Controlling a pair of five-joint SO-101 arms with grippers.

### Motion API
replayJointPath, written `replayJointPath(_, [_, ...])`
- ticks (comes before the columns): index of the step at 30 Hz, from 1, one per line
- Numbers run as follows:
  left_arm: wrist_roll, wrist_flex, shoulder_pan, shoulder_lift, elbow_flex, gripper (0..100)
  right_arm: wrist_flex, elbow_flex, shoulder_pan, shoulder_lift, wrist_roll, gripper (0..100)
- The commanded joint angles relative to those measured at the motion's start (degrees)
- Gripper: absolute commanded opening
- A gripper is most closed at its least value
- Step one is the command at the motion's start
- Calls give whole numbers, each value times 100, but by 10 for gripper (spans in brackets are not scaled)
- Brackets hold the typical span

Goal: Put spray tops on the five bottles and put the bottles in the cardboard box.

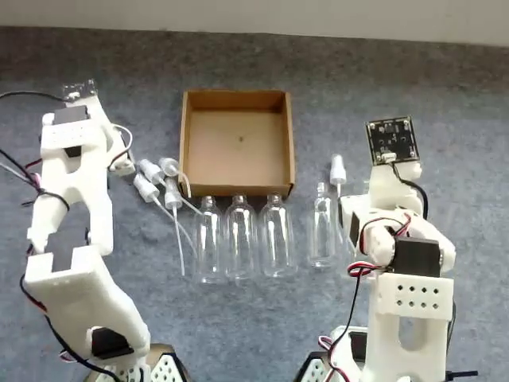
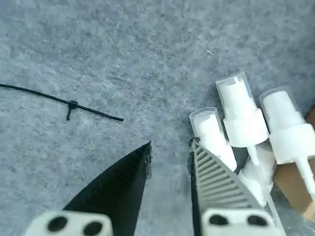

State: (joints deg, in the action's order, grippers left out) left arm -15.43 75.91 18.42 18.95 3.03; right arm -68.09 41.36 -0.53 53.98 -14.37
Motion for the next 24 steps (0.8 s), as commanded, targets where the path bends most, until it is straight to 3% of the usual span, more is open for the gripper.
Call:
replayJointPath(1, [-554, -114, -312, -22, 277, 131, 84, -40, 40, 92, 18, 5])
replayJointPath(7, [-1187, -132, -523, 22, 286, 179, -66, -31, 40, 127, 18, 5])
replayJointPath(24, [-1196, -905, -497, 31, -716, 184, -84, -40, 40, 127, 18, 5])
